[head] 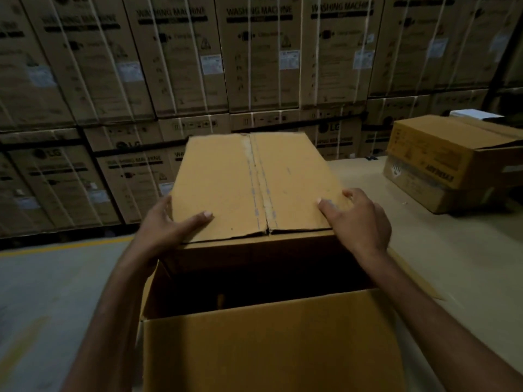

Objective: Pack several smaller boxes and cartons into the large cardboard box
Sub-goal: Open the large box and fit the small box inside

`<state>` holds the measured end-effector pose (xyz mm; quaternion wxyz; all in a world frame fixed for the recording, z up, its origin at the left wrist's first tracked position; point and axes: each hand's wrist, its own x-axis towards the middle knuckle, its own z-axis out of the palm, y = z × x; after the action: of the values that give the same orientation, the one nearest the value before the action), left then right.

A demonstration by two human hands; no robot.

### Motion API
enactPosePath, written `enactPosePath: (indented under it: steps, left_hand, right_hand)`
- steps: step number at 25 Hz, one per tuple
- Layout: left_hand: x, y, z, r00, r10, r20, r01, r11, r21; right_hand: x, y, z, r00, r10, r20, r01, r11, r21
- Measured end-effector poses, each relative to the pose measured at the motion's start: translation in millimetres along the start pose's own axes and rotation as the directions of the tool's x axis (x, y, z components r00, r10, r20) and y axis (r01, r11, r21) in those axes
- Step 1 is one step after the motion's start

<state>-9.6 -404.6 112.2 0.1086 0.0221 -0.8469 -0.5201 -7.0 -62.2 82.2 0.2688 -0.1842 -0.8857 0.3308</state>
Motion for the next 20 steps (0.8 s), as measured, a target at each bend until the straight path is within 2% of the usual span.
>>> enactPosePath:
  steps: [5, 7, 8, 10, 12, 13, 17, 19, 20]
  left_hand:
    - [-2, -31, 16, 0.994, -0.093, 0.064, 0.085, 0.99, 0.113]
    - [0, -42, 26, 0.983, -0.137, 0.125, 0.109, 0.972, 0.209]
    - [4, -49, 29, 0.97, -0.182, 0.163, 0.128, 0.947, 0.294]
    - [8, -62, 39, 0.906, -0.314, 0.284, 0.132, 0.847, 0.514]
    - [13, -75, 46, 0.84, -0.387, 0.379, 0.042, 0.744, 0.667]
    - [14, -74, 47, 0.822, -0.395, 0.41, -0.008, 0.712, 0.702]
    - [18, -62, 47, 0.784, -0.388, 0.484, -0.136, 0.654, 0.744]
    - [15, -56, 49, 0.773, -0.353, 0.528, -0.158, 0.698, 0.698]
    - [14, -55, 51, 0.767, -0.328, 0.552, -0.15, 0.745, 0.65]
  right_hand:
    - [-10, 9, 10, 0.991, -0.009, 0.131, 0.025, 0.992, -0.123]
    - [-17, 12, 18, 0.96, -0.071, 0.271, 0.143, 0.956, -0.258]
    - [-20, 13, 27, 0.925, -0.1, 0.367, 0.231, 0.914, -0.333]
    - [-29, 12, 50, 0.804, -0.077, 0.59, 0.392, 0.813, -0.43]
    - [-36, 10, 68, 0.672, -0.002, 0.741, 0.482, 0.761, -0.435]
    - [-35, 8, 72, 0.632, 0.015, 0.775, 0.488, 0.769, -0.413]
    - [-26, -2, 74, 0.531, -0.019, 0.847, 0.552, 0.766, -0.329]
    - [-22, -12, 83, 0.453, -0.045, 0.89, 0.556, 0.795, -0.243]
    - [-23, -19, 89, 0.441, -0.064, 0.895, 0.528, 0.825, -0.202]
